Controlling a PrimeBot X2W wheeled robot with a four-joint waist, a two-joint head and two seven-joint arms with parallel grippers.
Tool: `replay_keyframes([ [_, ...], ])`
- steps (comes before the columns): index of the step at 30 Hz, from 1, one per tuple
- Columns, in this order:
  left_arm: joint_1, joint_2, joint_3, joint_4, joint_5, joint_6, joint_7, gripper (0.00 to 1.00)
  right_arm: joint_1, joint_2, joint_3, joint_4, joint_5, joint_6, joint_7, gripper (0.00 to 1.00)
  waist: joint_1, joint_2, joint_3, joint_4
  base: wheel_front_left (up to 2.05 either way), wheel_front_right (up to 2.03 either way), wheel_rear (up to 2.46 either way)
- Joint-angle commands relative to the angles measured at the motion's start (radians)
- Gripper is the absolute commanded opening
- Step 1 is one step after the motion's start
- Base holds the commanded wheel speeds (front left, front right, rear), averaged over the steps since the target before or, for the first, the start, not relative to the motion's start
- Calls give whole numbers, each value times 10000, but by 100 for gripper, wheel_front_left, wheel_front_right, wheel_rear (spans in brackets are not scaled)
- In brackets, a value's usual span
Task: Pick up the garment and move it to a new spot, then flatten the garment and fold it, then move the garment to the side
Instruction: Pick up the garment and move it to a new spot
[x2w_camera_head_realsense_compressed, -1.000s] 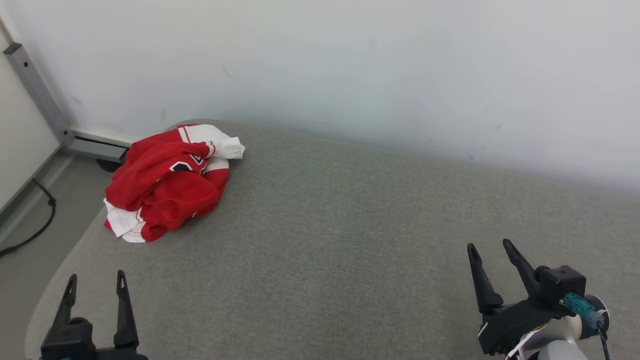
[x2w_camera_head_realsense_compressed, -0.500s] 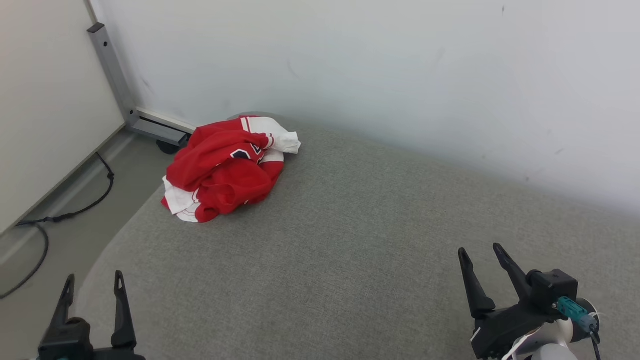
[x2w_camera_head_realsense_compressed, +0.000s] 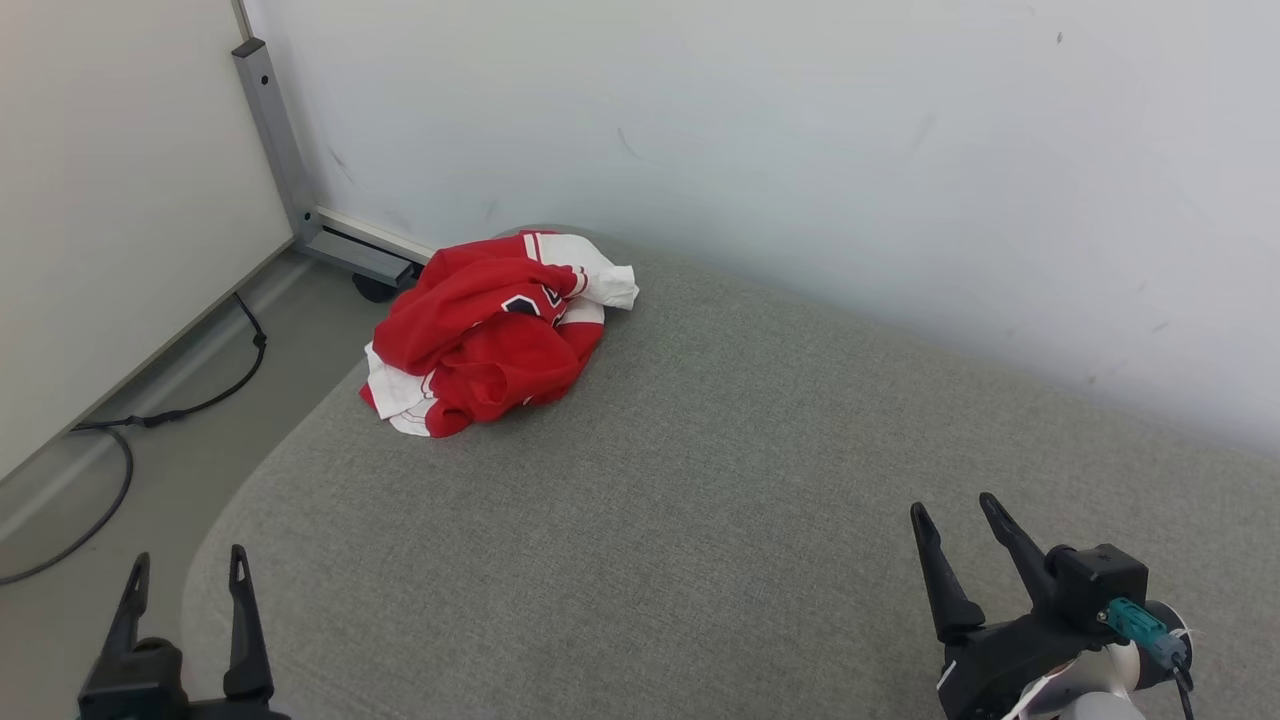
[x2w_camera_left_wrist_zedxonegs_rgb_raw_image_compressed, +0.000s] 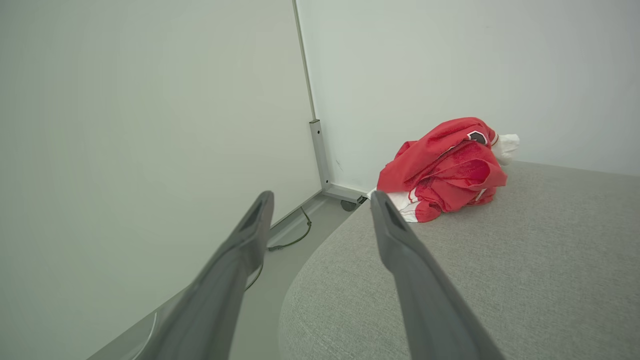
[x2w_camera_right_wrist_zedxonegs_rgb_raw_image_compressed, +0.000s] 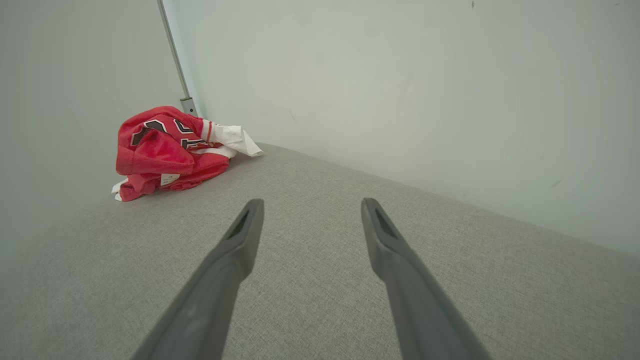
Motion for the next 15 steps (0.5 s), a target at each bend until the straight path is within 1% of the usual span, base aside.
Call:
replay_keyframes([
  [1, 26, 21, -32, -20, -17, 29, -56, 100, -16, -41, -2, 17, 115, -3, -25, 100, 0, 0, -12, -15, 0, 0, 0],
  [7, -175, -84, -186, 101, -28, 11, -143, 100, -1, -41, -15, -8, 43, -3, 36, 100, 0, 0, -23, -40, 0, 0, 0],
  [11, -522, -163, -361, 290, -111, -178, -221, 100, -50, -41, 0, -48, -51, -3, 100, 100, 0, 0, -6, -54, 0, 0, 0],
  [15, -1052, -119, -403, 784, -262, -444, -293, 100, -121, -39, 101, -80, -92, -3, 187, 100, 0, 0, -30, -172, 0, 0, 0],
])
